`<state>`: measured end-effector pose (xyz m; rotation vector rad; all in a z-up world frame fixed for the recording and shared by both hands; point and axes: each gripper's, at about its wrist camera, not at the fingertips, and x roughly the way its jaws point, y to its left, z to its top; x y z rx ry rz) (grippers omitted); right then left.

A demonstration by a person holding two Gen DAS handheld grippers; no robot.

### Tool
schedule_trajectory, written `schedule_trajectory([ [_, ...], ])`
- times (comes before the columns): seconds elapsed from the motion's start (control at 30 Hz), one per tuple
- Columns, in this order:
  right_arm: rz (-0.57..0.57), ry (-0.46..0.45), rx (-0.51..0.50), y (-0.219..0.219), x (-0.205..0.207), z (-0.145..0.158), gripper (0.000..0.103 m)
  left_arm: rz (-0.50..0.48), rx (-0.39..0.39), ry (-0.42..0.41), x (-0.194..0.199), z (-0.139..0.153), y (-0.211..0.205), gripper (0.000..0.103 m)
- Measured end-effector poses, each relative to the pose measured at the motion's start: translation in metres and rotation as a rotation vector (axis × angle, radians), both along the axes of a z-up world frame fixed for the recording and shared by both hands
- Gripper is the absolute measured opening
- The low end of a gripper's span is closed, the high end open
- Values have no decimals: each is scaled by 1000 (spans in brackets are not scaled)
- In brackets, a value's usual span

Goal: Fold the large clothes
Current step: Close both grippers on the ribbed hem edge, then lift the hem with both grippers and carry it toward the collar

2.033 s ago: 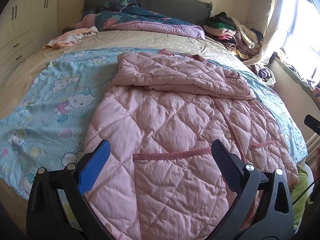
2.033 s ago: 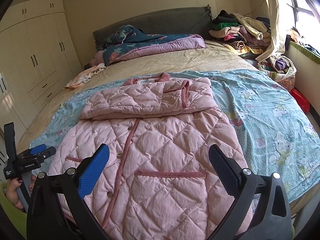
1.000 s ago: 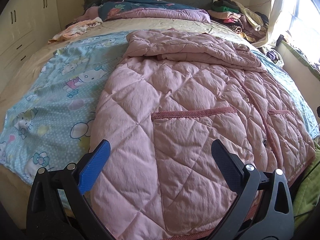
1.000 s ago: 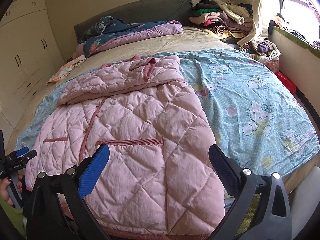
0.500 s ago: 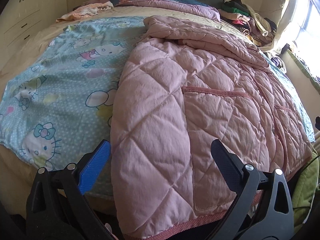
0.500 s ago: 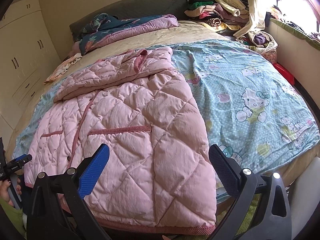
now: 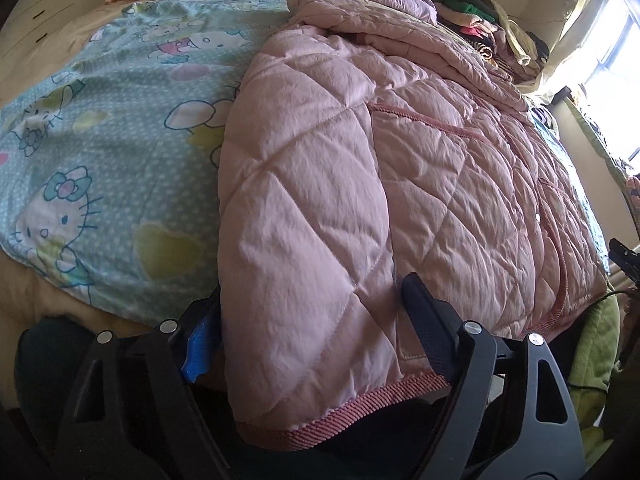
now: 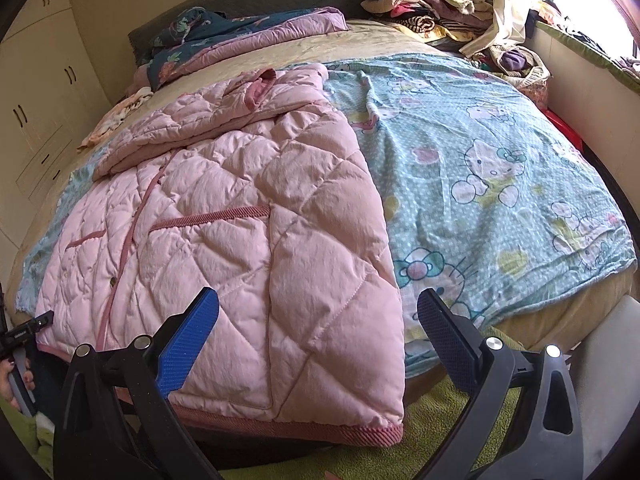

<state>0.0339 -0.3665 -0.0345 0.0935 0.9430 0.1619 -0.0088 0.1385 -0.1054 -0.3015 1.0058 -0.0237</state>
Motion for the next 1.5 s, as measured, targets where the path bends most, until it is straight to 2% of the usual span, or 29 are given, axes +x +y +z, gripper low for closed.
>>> schedule_trajectory([
  [0.13,-1,52,-12,-7,-4,-13,99,0,-1,6,1,-3,-2,75],
  [0.27,-9,104,-9,-15,-7,-24,99,-10,-9,-7,-1,1,-4,55],
  [0.33,2,148,-12,-16,-6,-32,99,-8,-15,-12,-1,3,-3,50],
  [0.4,8,190,-31,-13,-5,-40,99,-6,-21,-13,-3,4,-2,49],
  [0.63,88,207,-16,-2,-11,-48,97,-12,-27,12,-14,2,-6,51],
  [0.7,102,204,5,-3,-13,-47,91,-13,-27,15,-20,-1,-6,54],
  [0.77,122,201,42,-3,-15,-47,73,-8,-37,15,-22,-3,-5,55],
  [0.8,124,194,45,-3,-17,-46,70,-7,-38,14,-21,-3,-4,55],
  [0.83,131,188,50,-2,-18,-44,61,-8,-31,12,-21,-3,-5,53],
  [0.87,131,178,55,-2,-19,-41,53,-11,-26,4,-22,-1,-6,44],
  [0.97,134,146,81,-4,-23,-31,37,-16,-17,-36,-24,9,-9,22],
  [1.07,149,96,93,0,-24,-17,26,-21,-19,-67,-23,19,-10,14],
  [1.27,169,-39,140,3,-23,21,20,-18,-57,-166,-18,53,-6,10],
  [1.5,191,-145,159,15,-4,56,19,-34,-40,-280,2,92,-10,10],
])
